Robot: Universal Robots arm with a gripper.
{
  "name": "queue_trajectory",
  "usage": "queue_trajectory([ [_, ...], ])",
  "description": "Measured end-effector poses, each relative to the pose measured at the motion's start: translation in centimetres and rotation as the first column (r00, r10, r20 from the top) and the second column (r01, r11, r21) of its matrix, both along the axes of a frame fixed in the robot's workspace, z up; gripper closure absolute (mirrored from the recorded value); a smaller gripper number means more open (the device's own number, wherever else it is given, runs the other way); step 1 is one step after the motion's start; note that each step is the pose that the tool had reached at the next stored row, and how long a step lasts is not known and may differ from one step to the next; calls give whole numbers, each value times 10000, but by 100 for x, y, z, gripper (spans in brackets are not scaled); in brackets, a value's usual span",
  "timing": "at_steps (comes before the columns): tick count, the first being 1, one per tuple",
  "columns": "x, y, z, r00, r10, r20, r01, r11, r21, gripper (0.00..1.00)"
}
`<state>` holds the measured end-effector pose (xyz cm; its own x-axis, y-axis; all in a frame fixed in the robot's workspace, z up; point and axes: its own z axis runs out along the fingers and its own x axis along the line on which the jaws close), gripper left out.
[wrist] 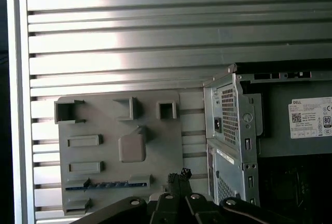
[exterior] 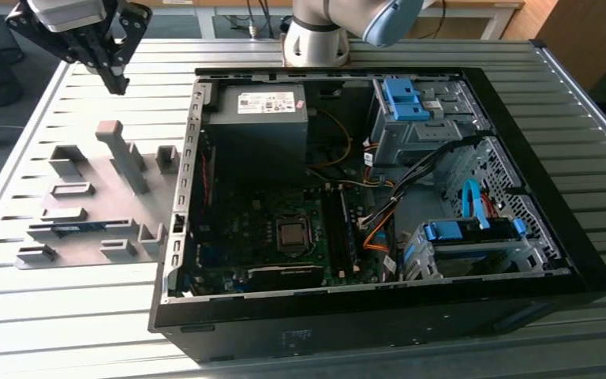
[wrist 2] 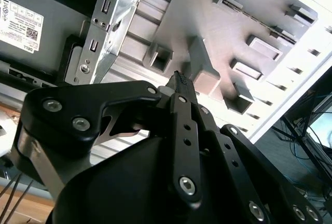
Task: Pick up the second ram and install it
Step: 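Reach for the second ram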
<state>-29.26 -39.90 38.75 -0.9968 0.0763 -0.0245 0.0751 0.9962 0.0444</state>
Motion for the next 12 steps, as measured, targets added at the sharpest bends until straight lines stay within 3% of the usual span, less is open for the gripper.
queue_trajectory([
  [4,-65,-38,-3,10000,3,-1,-3,10000,0,89],
  [10,-167,-217,-12,10000,0,0,0,10000,0,89],
  [12,-196,-257,-15,10000,1,0,-1,10000,0,89],
])
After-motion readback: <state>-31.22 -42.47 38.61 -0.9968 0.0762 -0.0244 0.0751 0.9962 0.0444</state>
